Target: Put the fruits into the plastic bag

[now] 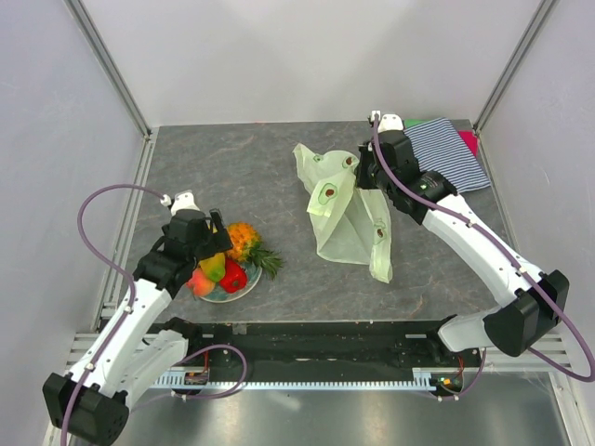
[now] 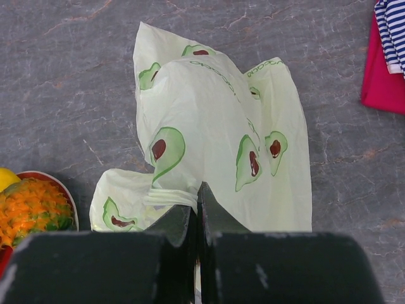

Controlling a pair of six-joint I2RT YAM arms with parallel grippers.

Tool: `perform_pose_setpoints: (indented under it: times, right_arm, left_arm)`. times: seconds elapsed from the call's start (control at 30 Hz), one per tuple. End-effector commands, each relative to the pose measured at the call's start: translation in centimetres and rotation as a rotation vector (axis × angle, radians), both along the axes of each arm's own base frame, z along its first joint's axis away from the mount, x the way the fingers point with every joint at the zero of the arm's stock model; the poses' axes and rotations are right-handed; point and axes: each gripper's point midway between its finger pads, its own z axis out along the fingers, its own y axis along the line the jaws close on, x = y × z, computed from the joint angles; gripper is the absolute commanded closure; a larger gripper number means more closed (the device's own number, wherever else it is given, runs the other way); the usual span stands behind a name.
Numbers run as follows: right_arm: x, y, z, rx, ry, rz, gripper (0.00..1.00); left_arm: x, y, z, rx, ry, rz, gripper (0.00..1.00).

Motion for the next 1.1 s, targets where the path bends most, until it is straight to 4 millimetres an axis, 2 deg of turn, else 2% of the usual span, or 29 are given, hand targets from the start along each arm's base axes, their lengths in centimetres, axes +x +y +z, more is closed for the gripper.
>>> perform_pose_setpoints:
  times: [0.0, 0.2, 0.47, 0.67, 0.87, 1.07]
  right_arm:
    - [0.9, 0.2, 2.8, 0.05, -0.078, -0.016, 1.0]
    - [1.3, 0.4, 3.0, 0.056, -0.092, -0.018, 1.0]
    - [1.6, 1.2, 2.8, 0.086, -0.095, 0.003, 1.0]
    - [1.3, 0.8, 3.2, 0.085, -0.11, -0.006, 1.0]
    - [1.1, 0.2, 3.2, 0.077, -0.118, -0.021, 1.0]
    - [0.9, 0.0, 3.5, 0.082, -0.127, -0.026, 1.0]
  left_arm:
    - [-1.2, 1.8, 1.2, 0.039, 0.015, 0.084, 0.02]
    - [-2.6, 2.5, 0.6, 0.041, 0.064, 0.126, 0.01]
    - [-3.2, 0.7, -0.3, -0.032, 0.135, 0.081, 0.06]
    - [-3.7, 0.1, -1.4, -0.06, 0.178, 0.062, 0.09]
    - [-3.8, 0.1, -1.6, -0.06, 0.186, 0.063, 0.18]
    - [-3.9, 0.0, -2.2, -0.055, 0.212, 0.063, 0.21]
